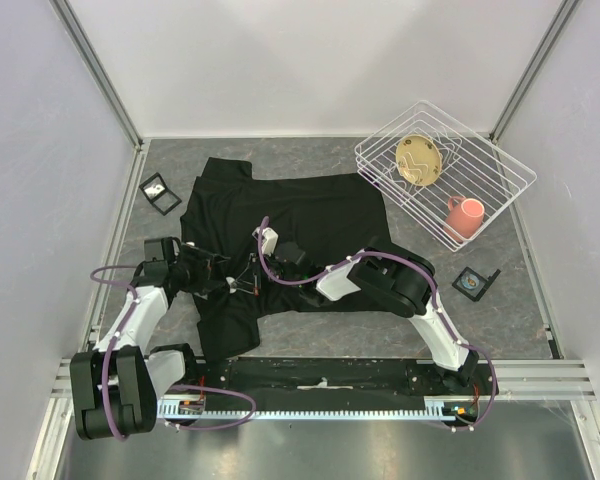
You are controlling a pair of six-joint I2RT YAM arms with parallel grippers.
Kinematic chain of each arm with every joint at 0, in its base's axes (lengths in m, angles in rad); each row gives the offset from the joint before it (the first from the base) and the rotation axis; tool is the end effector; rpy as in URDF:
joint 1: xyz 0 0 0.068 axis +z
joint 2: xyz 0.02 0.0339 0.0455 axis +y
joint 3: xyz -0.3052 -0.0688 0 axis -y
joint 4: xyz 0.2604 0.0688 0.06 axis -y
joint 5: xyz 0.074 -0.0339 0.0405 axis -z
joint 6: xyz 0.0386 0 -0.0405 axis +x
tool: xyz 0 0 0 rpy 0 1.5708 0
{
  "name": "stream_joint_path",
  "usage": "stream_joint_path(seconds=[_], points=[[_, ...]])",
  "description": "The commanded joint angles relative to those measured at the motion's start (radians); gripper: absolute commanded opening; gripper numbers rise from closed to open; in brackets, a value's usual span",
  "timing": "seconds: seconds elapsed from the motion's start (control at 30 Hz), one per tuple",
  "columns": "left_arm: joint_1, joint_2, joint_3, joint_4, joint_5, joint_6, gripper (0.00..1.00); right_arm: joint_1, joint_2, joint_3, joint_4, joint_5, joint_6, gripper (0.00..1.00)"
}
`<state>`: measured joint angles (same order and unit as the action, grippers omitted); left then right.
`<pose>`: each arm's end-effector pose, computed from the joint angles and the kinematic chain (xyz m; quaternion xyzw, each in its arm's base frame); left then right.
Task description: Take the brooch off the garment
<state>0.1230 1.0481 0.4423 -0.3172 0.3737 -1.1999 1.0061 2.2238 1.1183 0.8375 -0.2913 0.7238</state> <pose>0.1826 0.0084 0.1913 -0.5255 0.7714 -0.3116 0.1782 0.2491 0.4139 0.1207 -0.1978 0.7666 0.5314 0.3013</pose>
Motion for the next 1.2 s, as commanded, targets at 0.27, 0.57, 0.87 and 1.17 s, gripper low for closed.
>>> stream_joint_path(seconds=[0.27, 0.57, 0.87, 1.17], points=[[0.006, 0.012, 0.006, 0.055, 0.011, -0.004, 0.73, 0.002, -0.042, -0.017, 0.014, 0.003, -0.007, 0.3], [0.006, 0.013, 0.004, 0.055, 0.031, 0.016, 0.73, -0.014, -0.026, -0.012, 0.034, -0.016, 0.026, 0.16], [0.001, 0.016, 0.013, 0.052, 0.054, 0.005, 0.75, -0.014, -0.013, 0.005, 0.032, -0.02, 0.051, 0.0], [-0.023, 0.03, -0.024, 0.115, 0.051, -0.053, 0.78, 0.005, -0.01, 0.023, -0.001, 0.014, 0.074, 0.0]])
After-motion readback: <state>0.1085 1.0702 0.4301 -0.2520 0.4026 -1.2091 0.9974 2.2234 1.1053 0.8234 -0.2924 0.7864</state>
